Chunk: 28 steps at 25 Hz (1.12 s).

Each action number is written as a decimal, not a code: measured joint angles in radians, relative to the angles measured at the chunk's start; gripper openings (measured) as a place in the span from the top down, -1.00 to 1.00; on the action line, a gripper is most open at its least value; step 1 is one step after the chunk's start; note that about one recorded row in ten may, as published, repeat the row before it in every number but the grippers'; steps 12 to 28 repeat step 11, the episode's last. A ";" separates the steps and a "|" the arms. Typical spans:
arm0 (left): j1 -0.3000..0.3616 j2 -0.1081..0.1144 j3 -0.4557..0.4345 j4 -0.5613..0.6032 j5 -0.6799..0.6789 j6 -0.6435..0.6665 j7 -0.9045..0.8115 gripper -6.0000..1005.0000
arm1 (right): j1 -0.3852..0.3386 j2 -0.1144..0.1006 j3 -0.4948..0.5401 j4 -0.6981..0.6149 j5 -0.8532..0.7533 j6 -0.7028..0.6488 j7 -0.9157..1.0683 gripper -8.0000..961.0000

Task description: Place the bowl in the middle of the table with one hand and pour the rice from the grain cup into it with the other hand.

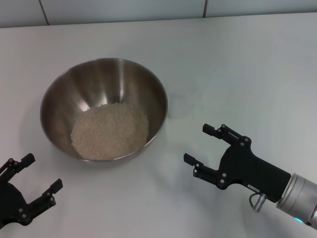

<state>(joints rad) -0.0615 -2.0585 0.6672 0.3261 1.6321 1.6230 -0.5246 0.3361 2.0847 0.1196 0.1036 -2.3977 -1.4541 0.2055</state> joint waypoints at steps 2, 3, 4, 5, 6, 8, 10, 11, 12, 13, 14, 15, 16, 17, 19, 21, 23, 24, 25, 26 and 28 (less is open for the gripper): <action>0.000 0.000 0.000 0.000 0.001 0.000 0.000 -0.68 | 0.000 0.000 0.000 0.000 0.000 0.000 0.000 -0.61; -0.001 0.000 0.000 0.000 0.001 0.000 0.000 -0.68 | 0.000 0.000 0.000 0.001 0.000 0.000 0.000 -0.61; -0.001 0.000 0.000 0.001 0.001 0.000 0.000 -0.68 | 0.000 0.000 0.000 0.001 0.000 0.000 0.000 -0.61; -0.002 0.000 0.000 0.001 0.001 0.000 0.000 -0.68 | 0.000 0.000 0.000 0.001 0.000 0.000 0.000 -0.61; -0.002 0.000 0.000 0.001 0.001 0.000 0.000 -0.68 | 0.000 0.000 0.000 0.001 0.000 0.000 0.000 -0.61; -0.003 0.000 0.000 0.002 0.001 0.000 0.000 -0.68 | 0.000 0.000 0.000 0.001 0.000 0.000 0.000 -0.61; -0.004 0.000 0.000 0.000 0.002 0.000 0.000 -0.68 | 0.001 0.000 0.000 0.002 0.000 0.000 0.000 -0.61; -0.004 0.000 0.000 0.000 0.002 0.000 0.000 -0.68 | 0.001 0.000 0.000 0.002 0.000 0.000 0.000 -0.61; -0.004 0.000 0.000 0.000 0.002 0.000 0.000 -0.68 | 0.001 0.000 0.000 0.002 0.000 0.000 0.000 -0.61; -0.004 0.000 0.000 0.000 0.002 0.000 0.000 -0.68 | 0.001 0.000 0.000 0.002 0.000 0.000 0.000 -0.61; -0.004 0.000 0.000 0.000 0.002 0.000 0.000 -0.68 | 0.001 0.000 0.000 0.002 0.000 0.000 0.000 -0.61; -0.004 0.000 0.000 0.000 0.002 0.000 0.000 -0.68 | 0.001 0.000 0.000 0.002 0.000 0.000 0.000 -0.61; -0.004 0.000 0.000 0.000 0.002 0.000 0.000 -0.68 | 0.001 0.000 0.000 0.002 0.000 0.000 0.000 -0.61; -0.004 0.000 0.000 0.000 0.002 0.000 0.000 -0.68 | 0.001 0.000 0.000 0.002 0.000 0.000 0.000 -0.61; -0.004 0.000 0.000 0.000 0.002 0.000 0.000 -0.68 | 0.001 0.000 0.000 0.002 0.000 0.000 0.000 -0.61; -0.004 0.000 0.000 0.000 0.002 0.000 0.000 -0.68 | 0.001 0.000 0.000 0.002 0.000 0.000 0.000 -0.61; -0.004 0.000 0.000 0.000 0.002 0.000 0.000 -0.68 | 0.001 0.000 0.000 0.002 0.000 0.000 0.000 -0.61; -0.004 0.000 0.000 0.000 0.002 0.000 0.000 -0.68 | 0.001 0.000 0.000 0.002 0.000 0.000 0.000 -0.61; -0.004 0.000 0.000 0.000 0.002 0.000 0.000 -0.68 | 0.001 0.000 0.000 0.002 0.000 0.000 0.000 -0.61; -0.004 0.000 0.000 0.000 0.002 0.000 0.000 -0.68 | 0.001 0.000 0.000 0.002 0.000 0.000 0.000 -0.61; -0.004 0.000 0.000 0.000 0.002 0.000 0.000 -0.68 | 0.001 0.000 0.000 0.002 0.000 0.000 0.000 -0.61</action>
